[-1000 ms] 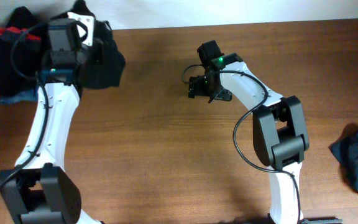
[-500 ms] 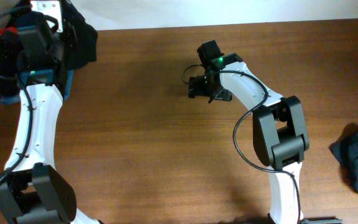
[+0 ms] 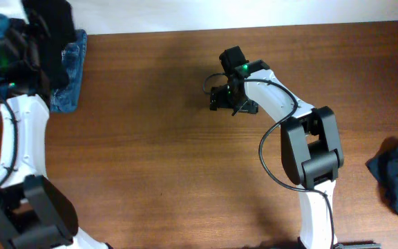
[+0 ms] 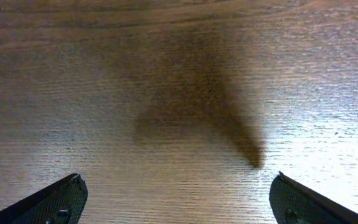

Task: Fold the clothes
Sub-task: 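Lower the shirt onto the top-left clothes stack and release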

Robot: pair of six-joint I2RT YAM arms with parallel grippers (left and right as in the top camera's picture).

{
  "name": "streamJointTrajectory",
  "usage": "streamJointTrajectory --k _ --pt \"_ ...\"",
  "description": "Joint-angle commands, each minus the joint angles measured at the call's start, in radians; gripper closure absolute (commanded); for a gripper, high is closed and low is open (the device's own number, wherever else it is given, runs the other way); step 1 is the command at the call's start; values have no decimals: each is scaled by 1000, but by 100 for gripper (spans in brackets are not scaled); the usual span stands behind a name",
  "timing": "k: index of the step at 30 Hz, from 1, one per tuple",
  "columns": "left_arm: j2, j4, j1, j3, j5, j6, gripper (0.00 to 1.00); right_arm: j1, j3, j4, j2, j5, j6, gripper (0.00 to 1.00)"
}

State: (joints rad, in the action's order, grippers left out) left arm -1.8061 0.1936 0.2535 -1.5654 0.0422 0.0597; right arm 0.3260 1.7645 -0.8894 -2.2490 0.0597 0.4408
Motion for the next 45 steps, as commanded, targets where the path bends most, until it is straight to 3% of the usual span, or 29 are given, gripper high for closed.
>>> streamJointTrajectory --k 1,5,9,17,30,33,36,39,43,45 --pt "-81 65 61 -31 8 -152 99 2 -10 -16 2 -15 2 1" --pt "-161 122 105 -31 7 -333 99 2 -11 -19 2 -15 2 1" --pt "-261 154 129 -31 7 -439 99 2 -11 -20 2 -12 2 1" --pt "-399 99 142 -31 8 -441 99 2 -11 -38 2 -12 2 1" --pt "-404 -1 251 -31 23 -456 98 2 -11 -38 2 -12 2 2" --pt "-404 -5 256 -31 22 -455 69 2 -11 -38 2 -12 2 1" --pt "-404 4 255 -31 15 -455 61 2 -11 -38 2 -11 2 1" --pt "-404 11 253 -31 -14 -455 34 2 -11 -39 2 -11 2 1" --pt "-404 27 251 -31 -27 -455 20 2 -11 -39 2 -11 2 1" --pt "-404 31 251 -31 -27 -455 6 2 -11 -38 2 -11 2 1"
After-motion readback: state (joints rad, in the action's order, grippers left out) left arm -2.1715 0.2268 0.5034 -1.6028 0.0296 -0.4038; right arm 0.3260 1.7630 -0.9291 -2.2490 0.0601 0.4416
